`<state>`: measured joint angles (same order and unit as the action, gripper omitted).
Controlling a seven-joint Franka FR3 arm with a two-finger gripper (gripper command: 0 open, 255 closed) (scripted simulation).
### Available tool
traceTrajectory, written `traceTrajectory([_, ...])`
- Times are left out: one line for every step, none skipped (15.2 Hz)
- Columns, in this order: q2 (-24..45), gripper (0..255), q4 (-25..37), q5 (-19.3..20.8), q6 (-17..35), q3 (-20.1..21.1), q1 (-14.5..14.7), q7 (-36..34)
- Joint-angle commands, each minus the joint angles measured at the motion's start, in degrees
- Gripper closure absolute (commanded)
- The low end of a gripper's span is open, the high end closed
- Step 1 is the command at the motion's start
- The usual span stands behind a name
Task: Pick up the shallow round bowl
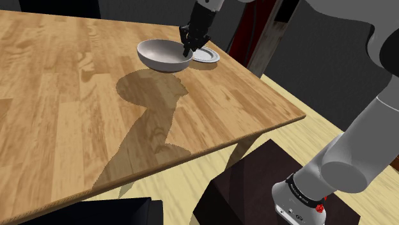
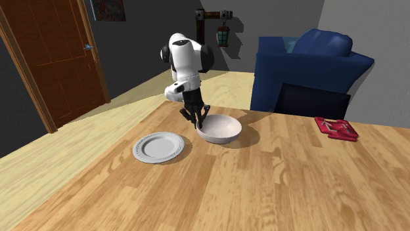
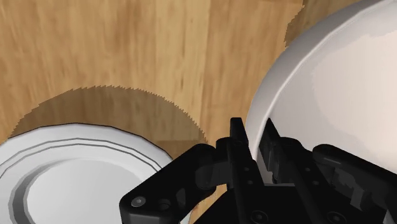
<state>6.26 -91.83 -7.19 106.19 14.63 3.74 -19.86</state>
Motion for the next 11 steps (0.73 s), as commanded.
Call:
traceTrajectory([0.24,255,1.90,0.12,-1.62,0.01,0.03,-0.26])
traceTrajectory([0.36,255,2.82,0.18,-2.42,0.02,0.05,-0.38])
traceTrajectory([0.49,255,3.76,0.24,-3.22,0.03,0.07,-0.51])
traceTrajectory([0.64,255,4.72,0.31,-4.03,0.04,0.08,-0.63])
traceTrajectory([0.81,255,5.71,0.37,-4.85,0.04,0.11,-0.76])
traceTrajectory([0.99,255,6.72,0.44,-5.67,0.06,0.13,-0.90])
traceTrajectory([1.20,255,7.76,0.52,-6.50,0.07,0.16,-1.03])
traceTrajectory([1.42,255,8.83,0.60,-7.34,0.08,0.20,-1.17])
traceTrajectory([1.66,255,9.92,0.68,-8.19,0.10,0.23,-1.32])
traceTrajectory([1.68,255,10.07,0.69,-8.31,0.10,0.24,-1.34])
traceTrajectory([1.69,255,10.08,0.69,-8.31,0.10,0.24,-1.34])
